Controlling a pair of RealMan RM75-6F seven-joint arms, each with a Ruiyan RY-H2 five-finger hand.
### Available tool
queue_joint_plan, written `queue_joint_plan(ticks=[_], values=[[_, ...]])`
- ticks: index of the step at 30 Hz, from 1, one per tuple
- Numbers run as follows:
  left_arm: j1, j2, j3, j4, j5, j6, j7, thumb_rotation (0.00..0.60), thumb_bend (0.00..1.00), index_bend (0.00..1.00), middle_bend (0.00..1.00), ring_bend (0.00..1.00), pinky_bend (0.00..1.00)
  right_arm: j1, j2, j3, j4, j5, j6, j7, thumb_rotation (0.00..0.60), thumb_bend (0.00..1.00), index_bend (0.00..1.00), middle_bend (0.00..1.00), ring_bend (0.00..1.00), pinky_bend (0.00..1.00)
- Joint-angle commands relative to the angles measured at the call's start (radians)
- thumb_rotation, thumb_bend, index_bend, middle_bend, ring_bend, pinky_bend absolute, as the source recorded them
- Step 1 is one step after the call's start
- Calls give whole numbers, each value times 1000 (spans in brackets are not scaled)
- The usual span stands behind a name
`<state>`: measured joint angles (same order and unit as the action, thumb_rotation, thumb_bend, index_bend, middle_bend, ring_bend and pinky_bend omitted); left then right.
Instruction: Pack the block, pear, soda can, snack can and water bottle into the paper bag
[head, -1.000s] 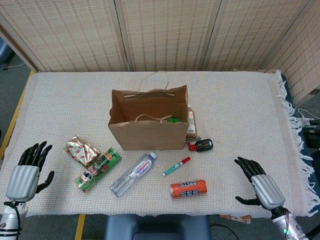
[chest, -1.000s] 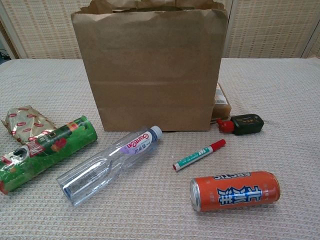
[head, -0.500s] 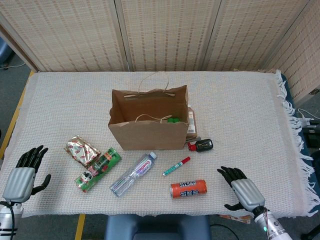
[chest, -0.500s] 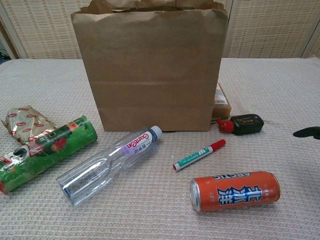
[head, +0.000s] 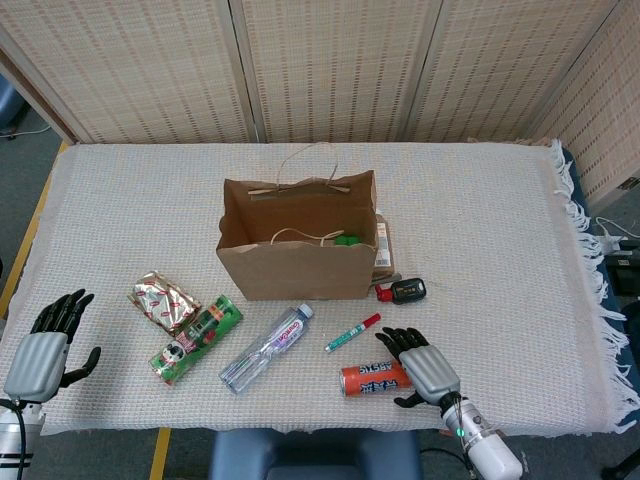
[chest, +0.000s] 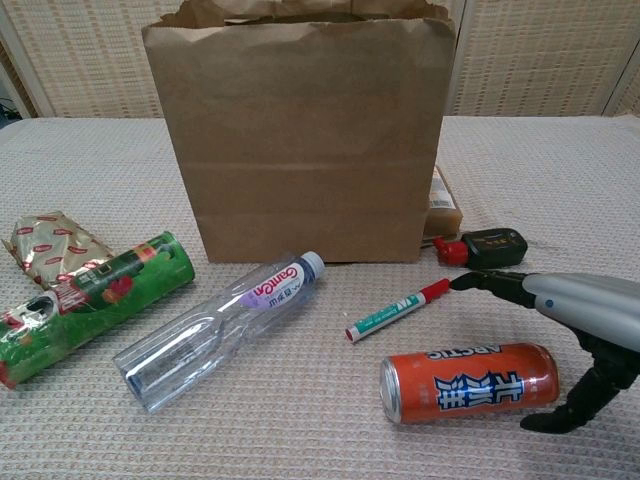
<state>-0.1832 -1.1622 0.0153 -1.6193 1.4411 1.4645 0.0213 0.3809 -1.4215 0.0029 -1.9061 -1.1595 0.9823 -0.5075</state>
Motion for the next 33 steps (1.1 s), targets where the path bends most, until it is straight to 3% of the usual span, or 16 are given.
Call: queue_joint_plan(ticks=[1, 5, 8, 12, 14, 23, 28, 33], values=[[2, 0, -4, 0, 1, -4, -1, 600, 377, 36, 0, 0, 92, 25, -49, 1, 28, 30, -16, -22, 600, 31, 80, 9, 0, 12], [5, 1, -7, -3, 4, -11, -2, 600, 377, 36, 0, 0, 92, 43, -105, -6, 64, 42, -15, -43, 600, 52, 186, 72, 11, 40], [8, 2, -10, -5, 5, -15, -5, 600, 377, 37, 0, 0, 92, 50, -139, -8, 83, 41, -2, -56, 600, 185, 346, 200, 140, 141], [10, 6, -16, -9, 1, -25, -15, 600, 377, 43, 0, 0, 92, 45, -149, -21, 95, 17, 31, -58, 600, 339, 652, 487, 484, 599], [11, 7, -18, -9, 1, -28, -19, 600, 377, 45, 0, 0, 92, 43, -139, -23, 90, 8, 44, -52, 600, 367, 727, 545, 557, 694], [15, 10, -24, -16, 0, -44, -22, 600, 377, 45, 0, 0, 91, 25, -21, 35, -48, -155, 154, 113, 600, 382, 764, 570, 584, 715], [17, 8, -27, -23, 1, -49, -18, 600, 378, 46, 0, 0, 92, 34, 20, 140, -122, -230, 223, 280, 600, 393, 769, 572, 583, 716], [19, 7, -32, -24, 0, -52, -18, 600, 377, 46, 0, 0, 91, 54, 21, 261, -99, -144, 251, 411, 600, 398, 770, 572, 574, 716]])
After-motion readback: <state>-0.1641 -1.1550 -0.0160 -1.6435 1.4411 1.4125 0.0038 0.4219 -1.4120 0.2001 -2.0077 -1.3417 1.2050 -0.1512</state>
